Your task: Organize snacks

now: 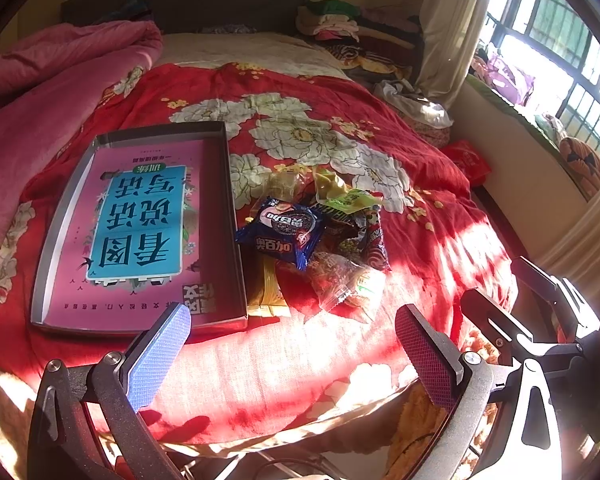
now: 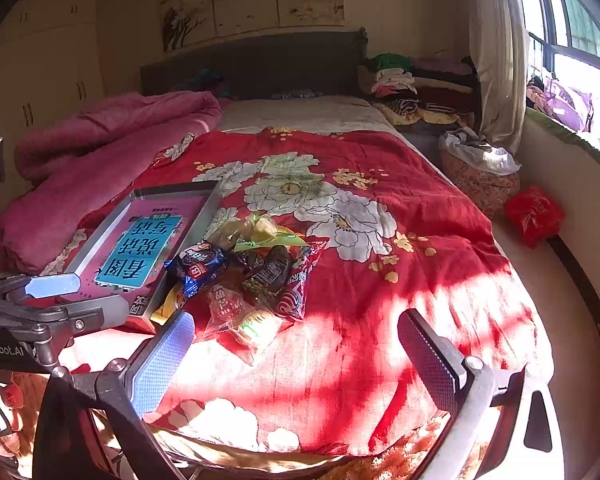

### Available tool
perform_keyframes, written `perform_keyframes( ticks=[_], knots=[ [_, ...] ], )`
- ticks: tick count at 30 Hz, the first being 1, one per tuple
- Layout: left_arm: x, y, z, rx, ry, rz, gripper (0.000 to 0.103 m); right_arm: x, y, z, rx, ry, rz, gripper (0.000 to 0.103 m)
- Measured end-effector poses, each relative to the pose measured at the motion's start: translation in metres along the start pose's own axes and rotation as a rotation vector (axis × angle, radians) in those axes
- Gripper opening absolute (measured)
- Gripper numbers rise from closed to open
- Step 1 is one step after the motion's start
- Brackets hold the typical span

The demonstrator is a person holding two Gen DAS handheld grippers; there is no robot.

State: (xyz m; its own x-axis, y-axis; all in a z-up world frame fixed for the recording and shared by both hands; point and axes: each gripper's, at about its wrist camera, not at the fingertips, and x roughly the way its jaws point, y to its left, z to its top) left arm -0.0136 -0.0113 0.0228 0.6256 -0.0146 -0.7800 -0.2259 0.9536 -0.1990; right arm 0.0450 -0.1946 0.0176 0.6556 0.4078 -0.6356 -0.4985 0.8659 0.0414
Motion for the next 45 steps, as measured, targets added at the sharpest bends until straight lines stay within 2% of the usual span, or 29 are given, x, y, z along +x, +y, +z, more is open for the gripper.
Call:
perform_keyframes(
  ticks=[27, 38, 45],
  knots=[
    [0.024, 0.009, 0.007, -0.006, 0.05, 0.014, 0.102, 0.025, -0.009, -0.003, 0.034, 0.032, 0.028, 0.103],
    [0.055, 0.014, 0.032, -0.014, 0.108, 0.008, 0.102, 0.049, -0.021, 0.002, 0.067, 0.061, 0.036, 0.103],
    [0.072, 0.011, 0.051, 0.027, 0.143, 0.01, 0.102, 0.061, -0.028, 0.007, 0.085, 0.095, 0.034, 0.103]
  ],
)
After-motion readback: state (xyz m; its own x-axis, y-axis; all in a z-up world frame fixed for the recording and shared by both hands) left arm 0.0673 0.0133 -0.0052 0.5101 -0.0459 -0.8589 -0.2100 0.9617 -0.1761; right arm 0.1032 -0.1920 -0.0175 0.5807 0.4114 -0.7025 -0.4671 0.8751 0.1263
